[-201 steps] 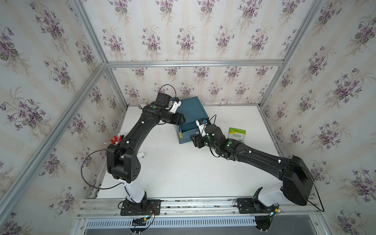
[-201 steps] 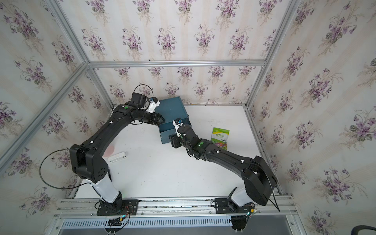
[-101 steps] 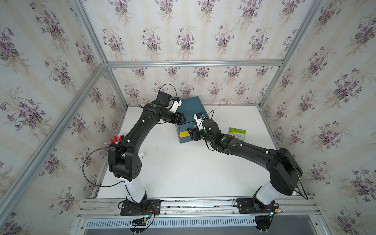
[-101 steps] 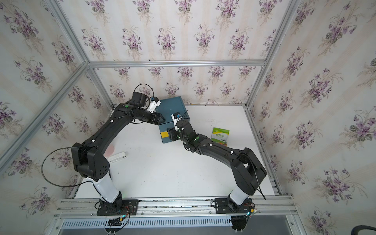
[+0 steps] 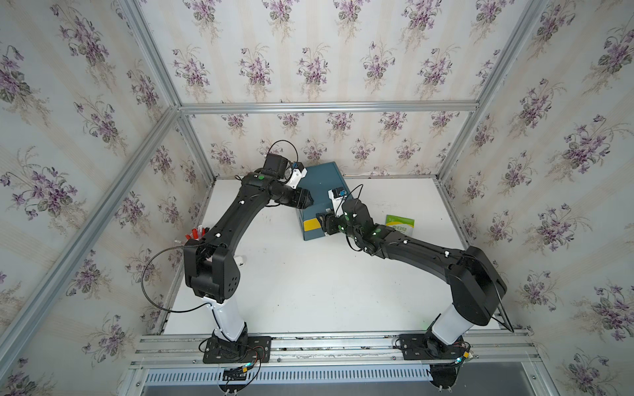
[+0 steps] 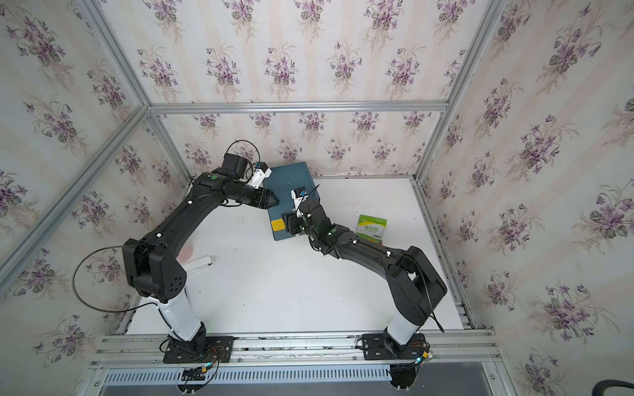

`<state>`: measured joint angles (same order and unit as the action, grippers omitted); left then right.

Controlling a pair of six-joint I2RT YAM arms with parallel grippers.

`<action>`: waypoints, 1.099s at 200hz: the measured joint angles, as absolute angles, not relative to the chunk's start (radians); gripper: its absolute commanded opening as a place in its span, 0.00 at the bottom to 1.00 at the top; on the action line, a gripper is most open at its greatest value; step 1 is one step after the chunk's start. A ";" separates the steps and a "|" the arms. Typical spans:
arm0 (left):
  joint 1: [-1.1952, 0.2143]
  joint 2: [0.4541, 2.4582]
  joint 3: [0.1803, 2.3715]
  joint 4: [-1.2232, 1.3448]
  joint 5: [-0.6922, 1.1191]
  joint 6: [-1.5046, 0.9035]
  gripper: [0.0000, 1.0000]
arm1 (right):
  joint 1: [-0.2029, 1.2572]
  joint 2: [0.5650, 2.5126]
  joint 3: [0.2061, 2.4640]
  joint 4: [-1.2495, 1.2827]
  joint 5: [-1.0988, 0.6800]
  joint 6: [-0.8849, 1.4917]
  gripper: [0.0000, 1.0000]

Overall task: Take the seed bags out of the drawer
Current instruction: Close the drawer in the storage box, then open the drawer in the storage box.

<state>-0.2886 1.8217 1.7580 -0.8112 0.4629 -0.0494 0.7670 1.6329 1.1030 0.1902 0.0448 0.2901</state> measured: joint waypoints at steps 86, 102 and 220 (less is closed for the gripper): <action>-0.289 1.816 1.745 -0.799 0.462 -0.041 0.71 | 0.768 1.461 0.847 0.207 0.024 0.389 1.00; -0.289 1.816 1.745 -0.799 0.462 -0.041 0.71 | 0.768 1.464 0.822 0.228 0.038 0.385 1.00; -0.288 1.810 1.739 -0.795 0.459 -0.032 0.71 | 0.772 1.672 0.674 0.723 0.139 0.250 0.99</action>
